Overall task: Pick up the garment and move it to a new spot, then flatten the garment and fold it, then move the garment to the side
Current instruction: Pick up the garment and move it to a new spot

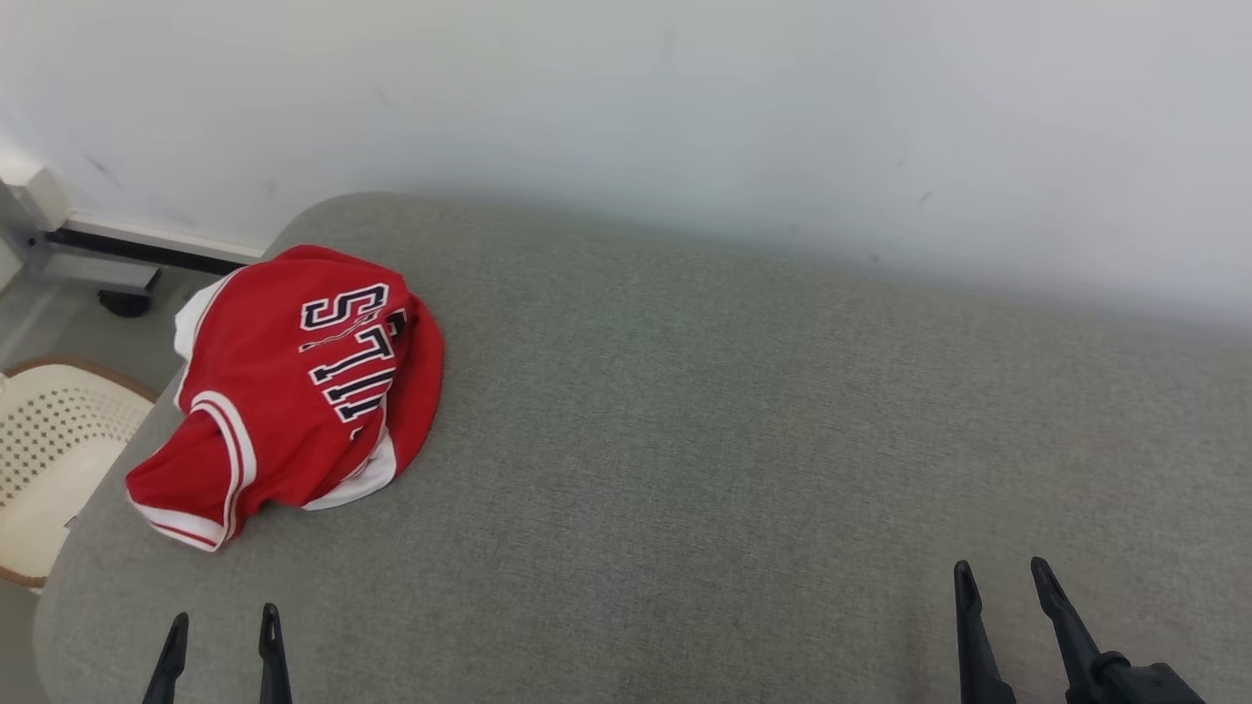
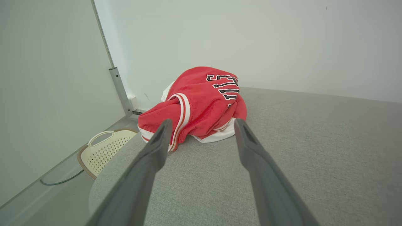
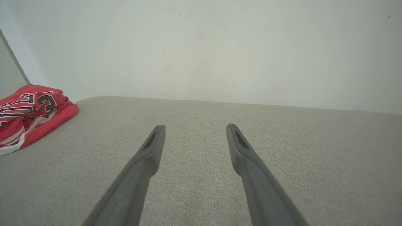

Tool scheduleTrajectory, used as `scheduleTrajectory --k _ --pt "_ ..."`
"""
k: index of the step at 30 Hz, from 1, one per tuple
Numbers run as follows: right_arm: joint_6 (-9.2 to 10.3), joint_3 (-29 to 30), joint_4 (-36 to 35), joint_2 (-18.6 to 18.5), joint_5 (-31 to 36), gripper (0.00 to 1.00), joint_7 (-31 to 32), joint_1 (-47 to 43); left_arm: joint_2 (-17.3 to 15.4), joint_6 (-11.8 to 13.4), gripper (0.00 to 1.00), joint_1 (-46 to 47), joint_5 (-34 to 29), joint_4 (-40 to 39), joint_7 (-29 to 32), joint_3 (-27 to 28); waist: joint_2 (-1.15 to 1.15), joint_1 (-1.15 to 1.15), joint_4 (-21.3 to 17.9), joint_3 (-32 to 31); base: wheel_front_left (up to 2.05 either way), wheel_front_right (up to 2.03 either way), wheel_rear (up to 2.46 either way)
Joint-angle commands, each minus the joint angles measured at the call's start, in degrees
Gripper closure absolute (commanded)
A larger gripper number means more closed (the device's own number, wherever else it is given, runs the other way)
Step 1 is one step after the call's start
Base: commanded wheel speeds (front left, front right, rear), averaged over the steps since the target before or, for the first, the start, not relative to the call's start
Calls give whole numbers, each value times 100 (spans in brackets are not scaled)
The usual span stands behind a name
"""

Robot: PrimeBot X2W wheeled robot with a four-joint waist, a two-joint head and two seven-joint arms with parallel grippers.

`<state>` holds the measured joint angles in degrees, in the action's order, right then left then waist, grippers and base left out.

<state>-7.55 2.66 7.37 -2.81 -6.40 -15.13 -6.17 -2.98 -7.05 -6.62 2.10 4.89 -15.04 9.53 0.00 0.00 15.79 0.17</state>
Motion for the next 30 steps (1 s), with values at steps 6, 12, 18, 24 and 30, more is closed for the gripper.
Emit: scheduleTrajectory --k 6,12,18,24,30 --pt "12 -22 -18 -13 98 0 -8 105 5 -7 0 142 43 43 -17 44 0 0 601 142 0 0 0" --pt "12 -56 1 -14 145 0 -9 128 10 66 0 161 153 47 -17 -29 0 0 1026 177 0 0 0" --pt "12 -92 -2 -14 172 0 -8 117 10 96 0 151 190 23 -17 -28 0 0 1271 197 0 0 0" --pt "12 -185 28 -15 207 0 -8 236 12 189 0 90 283 -46 -17 54 0 0 1352 276 0 0 0" --pt "12 -248 57 -15 215 0 -8 259 11 276 0 32 350 -85 -17 68 0 0 1367 281 0 0 0"
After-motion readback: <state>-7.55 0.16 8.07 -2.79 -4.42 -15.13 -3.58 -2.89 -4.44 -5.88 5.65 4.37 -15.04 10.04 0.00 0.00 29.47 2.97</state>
